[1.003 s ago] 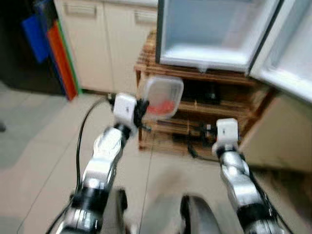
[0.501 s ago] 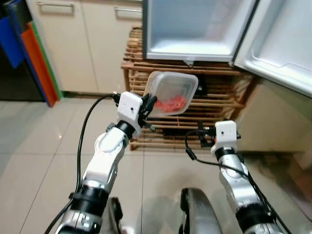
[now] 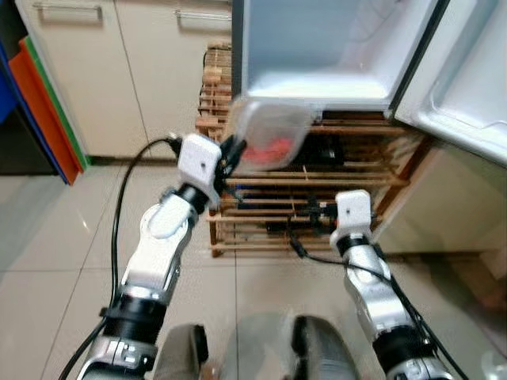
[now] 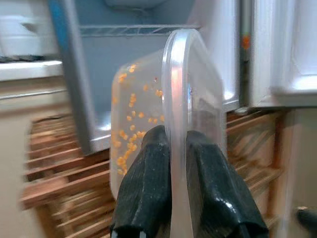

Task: Restocking fridge

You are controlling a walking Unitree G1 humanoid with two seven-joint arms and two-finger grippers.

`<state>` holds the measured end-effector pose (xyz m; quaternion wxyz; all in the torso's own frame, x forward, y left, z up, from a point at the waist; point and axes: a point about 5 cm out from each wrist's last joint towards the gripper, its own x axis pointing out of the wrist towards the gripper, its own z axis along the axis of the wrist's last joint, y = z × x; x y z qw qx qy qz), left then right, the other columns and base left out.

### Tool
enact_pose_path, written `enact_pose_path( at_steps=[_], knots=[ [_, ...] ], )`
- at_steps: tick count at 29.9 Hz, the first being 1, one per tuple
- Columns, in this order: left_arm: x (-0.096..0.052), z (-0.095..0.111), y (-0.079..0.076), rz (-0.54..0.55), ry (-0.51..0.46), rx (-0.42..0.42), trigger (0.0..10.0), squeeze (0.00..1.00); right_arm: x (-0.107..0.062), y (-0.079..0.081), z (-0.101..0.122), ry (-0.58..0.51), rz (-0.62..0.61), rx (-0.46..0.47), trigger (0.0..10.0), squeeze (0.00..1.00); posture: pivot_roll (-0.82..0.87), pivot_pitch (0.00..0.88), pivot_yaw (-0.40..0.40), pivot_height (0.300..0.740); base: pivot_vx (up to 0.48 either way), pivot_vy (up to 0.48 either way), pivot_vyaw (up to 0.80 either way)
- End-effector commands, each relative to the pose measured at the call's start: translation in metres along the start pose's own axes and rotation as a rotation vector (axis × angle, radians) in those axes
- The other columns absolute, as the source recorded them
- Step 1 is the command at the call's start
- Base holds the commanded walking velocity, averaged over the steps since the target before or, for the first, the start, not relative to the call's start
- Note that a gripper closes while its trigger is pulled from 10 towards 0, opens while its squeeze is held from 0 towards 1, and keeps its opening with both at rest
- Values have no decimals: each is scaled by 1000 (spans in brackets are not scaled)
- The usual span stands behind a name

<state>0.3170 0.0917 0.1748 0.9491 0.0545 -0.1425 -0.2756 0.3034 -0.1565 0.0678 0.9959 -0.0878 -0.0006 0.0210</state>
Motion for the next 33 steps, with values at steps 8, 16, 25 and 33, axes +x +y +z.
enact_pose_path(
  at_steps=[8,16,25,33],
  knots=[
    [9,33,-3,-63,-110,66,10000,0,5,0,18,-76,-8,21,10000,0,-43,0,-55,583,403,258,0],
    [27,63,-21,-233,-169,100,10000,0,6,0,34,-144,-1,-1,10000,0,-52,0,-54,583,362,97,0],
    [29,57,-19,-227,-125,74,10000,0,2,1,27,-98,2,-3,10000,0,-61,0,-47,583,0,0,-581],
    [27,55,-20,-223,-117,75,10000,0,2,3,27,-108,5,4,10000,0,-57,0,-50,583,0,0,-84]
  ],
)
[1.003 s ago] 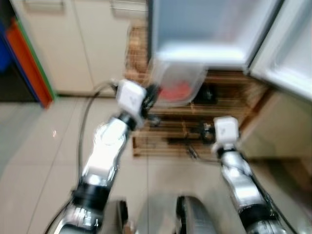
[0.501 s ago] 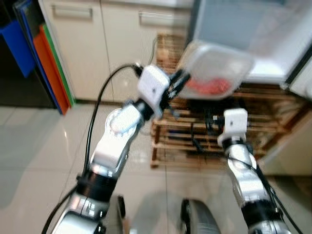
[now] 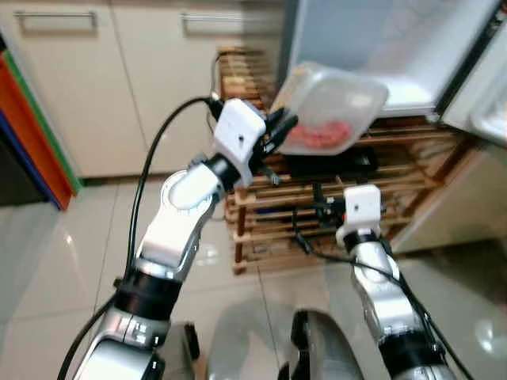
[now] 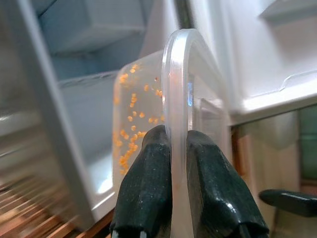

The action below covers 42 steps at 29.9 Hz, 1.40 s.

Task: Restocking fridge

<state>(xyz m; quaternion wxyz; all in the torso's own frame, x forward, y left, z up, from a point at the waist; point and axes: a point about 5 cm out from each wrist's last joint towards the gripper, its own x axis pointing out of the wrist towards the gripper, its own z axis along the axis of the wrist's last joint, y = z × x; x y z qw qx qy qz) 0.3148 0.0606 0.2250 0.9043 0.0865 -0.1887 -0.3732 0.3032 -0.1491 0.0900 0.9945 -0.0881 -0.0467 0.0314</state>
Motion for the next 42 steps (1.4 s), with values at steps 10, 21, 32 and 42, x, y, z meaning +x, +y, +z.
enact_pose_path(
  at_steps=[10,21,32,42],
  knots=[
    [1,1,-1,53,-17,-26,10000,0,3,0,5,-17,-5,6,10000,0,-58,0,-50,583,326,-134,0],
    [2,-4,8,108,-1,-37,10000,0,1,-2,4,-14,-4,1,10000,0,-62,0,-51,583,449,0,0],
    [24,38,5,-6,-114,-51,10000,0,-6,-3,16,-59,20,-5,10000,0,-70,0,-56,583,237,0,0],
    [30,35,-15,-79,-112,-94,10000,0,-12,-2,11,-31,11,0,10000,0,-85,0,-47,583,25,-123,0]
  ],
)
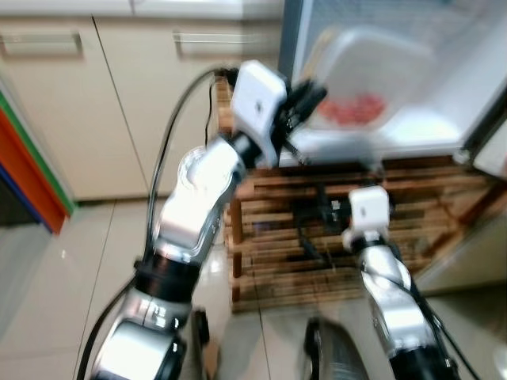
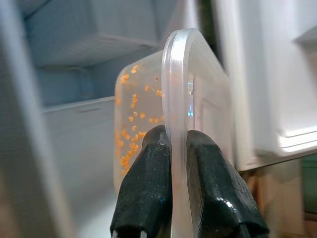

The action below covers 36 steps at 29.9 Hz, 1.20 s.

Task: Restocking fridge

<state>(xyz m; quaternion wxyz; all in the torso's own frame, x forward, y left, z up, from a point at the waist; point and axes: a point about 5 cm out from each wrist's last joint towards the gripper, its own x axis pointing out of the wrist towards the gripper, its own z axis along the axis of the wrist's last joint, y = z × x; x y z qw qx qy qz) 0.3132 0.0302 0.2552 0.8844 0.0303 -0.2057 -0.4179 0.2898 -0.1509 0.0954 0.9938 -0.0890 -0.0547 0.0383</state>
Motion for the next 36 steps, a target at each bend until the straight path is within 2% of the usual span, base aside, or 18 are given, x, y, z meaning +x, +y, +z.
enact_pose_path(
  at_steps=[1,5,8,11,12,17,21,23,24,25,27,28,30,32,33,36],
  knots=[
    [2,5,-4,-15,-20,3,10000,0,1,1,5,-13,0,3,10000,0,-85,0,-47,583,0,-428,0],
    [4,-2,-3,0,10,-13,10000,0,2,-1,7,-18,4,0,10000,0,-83,0,-49,583,191,-406,0],
    [7,-3,6,35,21,-3,10000,0,3,-3,9,-21,3,-5,10000,0,-84,0,-48,583,275,-389,0],
    [13,-2,23,98,30,-35,10000,0,3,-4,21,-55,24,14,10000,0,-91,0,-42,583,290,-380,0],
    [13,-2,23,98,30,-35,10000,0,3,-4,21,-55,24,14,10000,0,-91,0,-42,583,307,-368,0],
    [19,8,59,234,37,-91,10000,0,-2,-5,55,-161,90,55,10000,0,-104,0,-35,583,59,-55,0],
    [25,22,78,276,4,-130,10000,0,-4,-5,72,-198,120,70,10000,0,-115,0,-36,583,0,0,0],
    [26,25,81,286,-2,-140,10000,0,-5,-4,75,-205,127,74,10000,0,-117,0,-36,583,0,0,0],
    [31,28,90,309,-5,-177,10000,0,-5,-2,85,-220,156,88,10000,0,-121,0,-38,583,0,0,0],
    [31,28,90,309,-5,-177,10000,0,-5,-2,85,-220,156,88,10000,0,-121,0,-38,583,0,0,0],
    [36,22,98,353,19,-274,10000,0,-6,-2,95,-226,179,107,10000,0,-143,0,-40,583,0,0,0],
    [36,22,98,353,19,-274,10000,0,-6,-2,95,-226,179,107,10000,0,-143,0,-40,583,0,0,0],
    [39,10,100,392,54,-374,10000,0,-7,-5,105,-235,189,116,10000,0,-170,4,-42,583,0,0,0],
    [40,3,100,408,79,-422,10000,0,-8,-6,108,-236,198,121,10000,0,-182,11,-43,583,0,0,0],
    [40,-7,99,424,121,-489,10000,0,-9,-6,112,-236,211,121,10000,0,-193,18,-44,583,0,0,0],
    [41,-15,95,435,157,-536,10000,0,-9,-6,115,-239,220,121,10000,0,-202,24,-45,583,0,0,0]
  ],
)
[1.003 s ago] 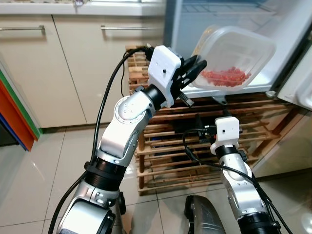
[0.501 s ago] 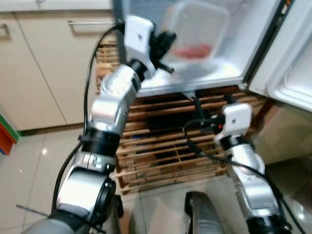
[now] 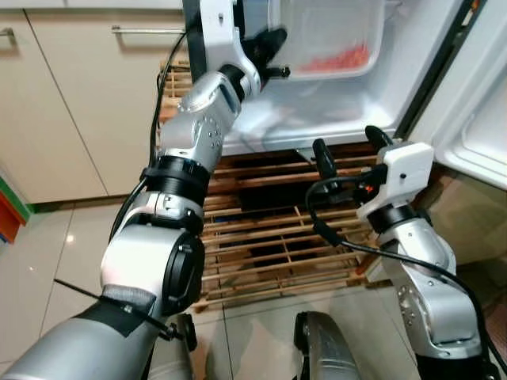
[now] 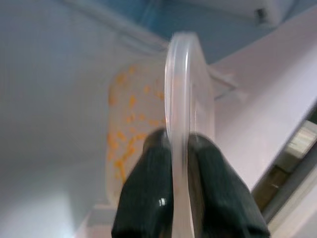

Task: Restocking fridge

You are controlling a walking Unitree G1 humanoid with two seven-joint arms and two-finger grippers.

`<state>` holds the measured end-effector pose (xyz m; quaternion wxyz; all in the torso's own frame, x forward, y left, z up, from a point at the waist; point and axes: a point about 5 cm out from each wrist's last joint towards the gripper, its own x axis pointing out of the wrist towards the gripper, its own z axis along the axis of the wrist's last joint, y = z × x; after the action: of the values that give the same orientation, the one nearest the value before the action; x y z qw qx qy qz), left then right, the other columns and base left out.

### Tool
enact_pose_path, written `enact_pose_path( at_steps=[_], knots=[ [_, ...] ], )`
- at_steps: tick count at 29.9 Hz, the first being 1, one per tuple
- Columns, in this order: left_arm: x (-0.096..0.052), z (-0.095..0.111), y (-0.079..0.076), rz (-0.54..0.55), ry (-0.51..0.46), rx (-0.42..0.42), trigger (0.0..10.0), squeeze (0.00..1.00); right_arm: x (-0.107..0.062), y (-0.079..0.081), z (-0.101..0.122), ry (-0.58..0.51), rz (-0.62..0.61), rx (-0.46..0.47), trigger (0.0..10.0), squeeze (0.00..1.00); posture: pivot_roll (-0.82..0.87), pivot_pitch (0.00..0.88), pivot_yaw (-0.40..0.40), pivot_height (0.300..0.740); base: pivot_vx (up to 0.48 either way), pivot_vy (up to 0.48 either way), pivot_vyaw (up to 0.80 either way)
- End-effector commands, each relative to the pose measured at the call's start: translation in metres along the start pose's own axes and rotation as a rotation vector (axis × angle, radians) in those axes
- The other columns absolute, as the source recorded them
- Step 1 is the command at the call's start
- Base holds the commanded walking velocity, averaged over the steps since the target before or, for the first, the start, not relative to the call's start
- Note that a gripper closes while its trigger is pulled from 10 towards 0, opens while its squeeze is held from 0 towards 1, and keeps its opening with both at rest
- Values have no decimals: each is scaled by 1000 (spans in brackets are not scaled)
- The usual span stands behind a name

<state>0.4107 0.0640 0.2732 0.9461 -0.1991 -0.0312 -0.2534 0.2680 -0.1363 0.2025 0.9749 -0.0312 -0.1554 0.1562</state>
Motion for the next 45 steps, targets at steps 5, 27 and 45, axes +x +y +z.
enact_pose_path(
  at_steps=[5,27,45],
  knots=[
    [7,-23,-8,18,105,-108,10000,0,3,-4,14,-6,10,6,10000,0,-213,38,-47,583,0,0,0],
    [12,-31,-5,183,162,-100,10000,0,-21,-8,1,142,-50,54,10000,0,-251,56,-36,583,0,0,0],
    [12,-28,-2,261,162,-108,10000,1000,-24,0,-6,167,-44,62,10000,0,-261,54,-28,583,0,0,0]
  ],
)
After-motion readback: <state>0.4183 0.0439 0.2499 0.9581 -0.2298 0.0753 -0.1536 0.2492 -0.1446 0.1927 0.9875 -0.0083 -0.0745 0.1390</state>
